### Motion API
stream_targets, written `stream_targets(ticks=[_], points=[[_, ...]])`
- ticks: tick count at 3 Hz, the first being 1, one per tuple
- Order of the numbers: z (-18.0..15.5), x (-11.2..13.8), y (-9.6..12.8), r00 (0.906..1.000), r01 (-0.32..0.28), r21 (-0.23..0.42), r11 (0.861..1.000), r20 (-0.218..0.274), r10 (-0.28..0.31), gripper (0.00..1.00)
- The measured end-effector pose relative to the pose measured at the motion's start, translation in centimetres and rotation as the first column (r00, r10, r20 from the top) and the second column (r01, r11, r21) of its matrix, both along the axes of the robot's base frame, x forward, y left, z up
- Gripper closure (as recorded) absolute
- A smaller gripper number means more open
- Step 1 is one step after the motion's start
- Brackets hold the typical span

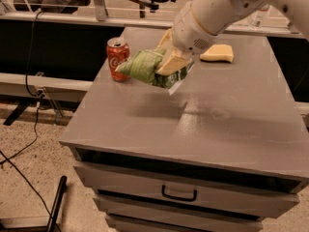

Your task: Move green jalapeno chip bag near coke can

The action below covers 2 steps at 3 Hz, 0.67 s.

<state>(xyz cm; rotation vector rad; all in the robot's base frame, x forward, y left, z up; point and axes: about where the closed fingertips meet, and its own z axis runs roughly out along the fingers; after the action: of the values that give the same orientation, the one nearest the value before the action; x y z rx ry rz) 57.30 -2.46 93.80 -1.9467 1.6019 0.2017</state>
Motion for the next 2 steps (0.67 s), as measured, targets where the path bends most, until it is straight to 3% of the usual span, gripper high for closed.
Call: stream_targets(ticks=[2], points=[[-2.3, 1.9, 1.5, 0.9991, -0.033, -0.064, 0.997, 0.023, 0.034, 1.0]])
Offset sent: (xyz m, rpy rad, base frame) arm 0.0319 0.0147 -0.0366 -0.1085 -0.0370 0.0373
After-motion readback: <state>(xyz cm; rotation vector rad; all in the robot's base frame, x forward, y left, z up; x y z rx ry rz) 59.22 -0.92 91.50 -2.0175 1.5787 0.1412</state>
